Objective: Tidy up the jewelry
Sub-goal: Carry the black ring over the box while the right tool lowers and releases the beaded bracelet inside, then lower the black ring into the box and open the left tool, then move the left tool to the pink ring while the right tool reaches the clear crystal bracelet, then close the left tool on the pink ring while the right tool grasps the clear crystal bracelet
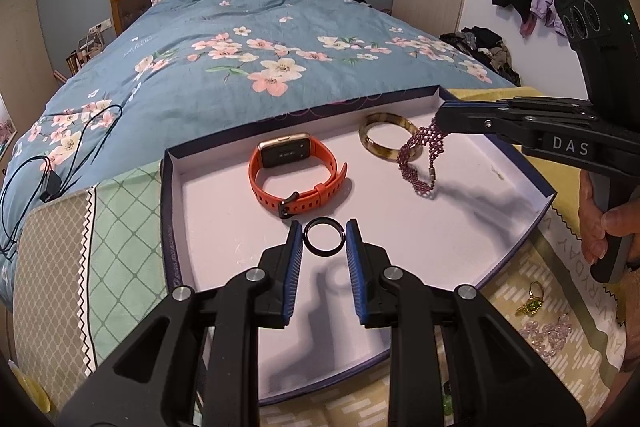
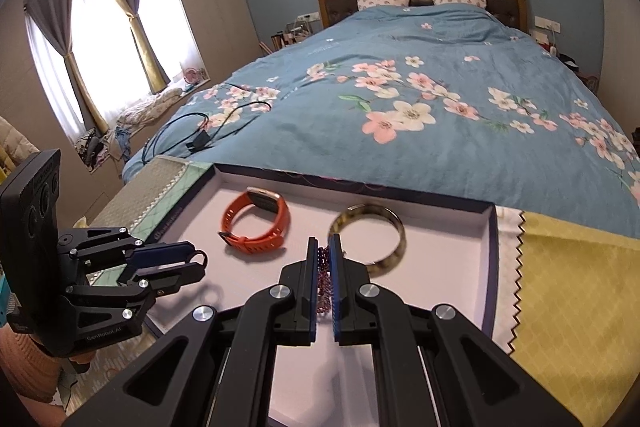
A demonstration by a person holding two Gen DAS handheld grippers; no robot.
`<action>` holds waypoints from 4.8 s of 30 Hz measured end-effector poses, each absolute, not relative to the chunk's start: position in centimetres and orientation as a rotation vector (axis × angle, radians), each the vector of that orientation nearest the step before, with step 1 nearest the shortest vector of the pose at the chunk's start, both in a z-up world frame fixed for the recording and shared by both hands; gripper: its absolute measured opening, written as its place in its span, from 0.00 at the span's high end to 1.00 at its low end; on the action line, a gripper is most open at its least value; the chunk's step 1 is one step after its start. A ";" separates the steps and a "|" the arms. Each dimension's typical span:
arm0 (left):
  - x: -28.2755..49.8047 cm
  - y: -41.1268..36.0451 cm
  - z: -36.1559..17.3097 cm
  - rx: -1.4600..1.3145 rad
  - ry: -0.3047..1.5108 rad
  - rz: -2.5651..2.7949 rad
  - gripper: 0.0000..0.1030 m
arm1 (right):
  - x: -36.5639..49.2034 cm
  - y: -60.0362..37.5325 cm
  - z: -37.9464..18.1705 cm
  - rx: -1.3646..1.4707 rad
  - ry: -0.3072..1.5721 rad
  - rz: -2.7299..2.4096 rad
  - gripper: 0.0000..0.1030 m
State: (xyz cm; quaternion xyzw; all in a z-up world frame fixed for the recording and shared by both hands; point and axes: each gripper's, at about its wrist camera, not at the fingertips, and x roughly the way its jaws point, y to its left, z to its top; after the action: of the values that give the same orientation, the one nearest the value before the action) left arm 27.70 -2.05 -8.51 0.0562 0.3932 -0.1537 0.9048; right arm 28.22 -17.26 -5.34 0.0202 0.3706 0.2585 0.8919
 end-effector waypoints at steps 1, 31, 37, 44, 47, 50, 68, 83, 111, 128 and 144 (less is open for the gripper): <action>27.9 -2.1 -8.7 0.116 0.818 -0.319 0.78 | 28.3 -17.3 -5.6 0.040 0.776 0.532 0.96; 29.9 -2.1 -9.2 0.104 0.826 -0.278 0.62 | 23.7 -19.8 -5.0 0.040 0.759 0.524 0.62; 25.9 -0.1 -6.3 0.066 0.733 -0.279 0.50 | 18.5 -20.5 -5.2 0.025 0.754 0.596 0.54; 20.2 2.5 -5.7 0.031 0.719 -0.313 0.47 | 14.1 -21.0 -7.9 0.025 0.834 0.631 0.53; 17.9 3.1 -6.4 0.030 0.736 -0.332 0.47 | 13.2 -21.0 -8.7 0.026 0.857 0.641 0.49; 15.8 3.1 -7.2 0.041 0.749 -0.345 0.47 | 12.4 -20.7 -9.0 0.006 0.859 0.642 0.46; 10.7 0.0 -10.0 0.062 0.822 -0.452 0.46 | 10.9 -19.1 -9.7 -0.060 0.865 0.616 0.46; 13.0 1.4 -10.4 0.000 0.863 -0.410 0.61 | 11.3 -18.3 -9.9 -0.092 0.873 0.603 0.78; 13.0 1.3 -10.1 -0.010 0.833 -0.430 0.74 | 11.4 -18.5 -7.5 -0.016 0.786 0.631 0.83; 14.8 -0.6 -10.5 0.068 0.870 -0.465 0.89 | 12.0 -17.8 -9.3 -0.029 0.869 0.633 0.66; 14.0 0.7 -9.8 0.006 0.830 -0.459 0.96 | 11.8 -17.0 -8.2 -0.054 0.837 0.670 1.00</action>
State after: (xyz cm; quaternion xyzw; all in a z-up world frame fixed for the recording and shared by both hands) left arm 14.04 0.72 -9.81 0.0030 0.3995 -0.2209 0.8897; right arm 11.76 -17.01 -8.23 -0.0258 0.3989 0.3189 0.8594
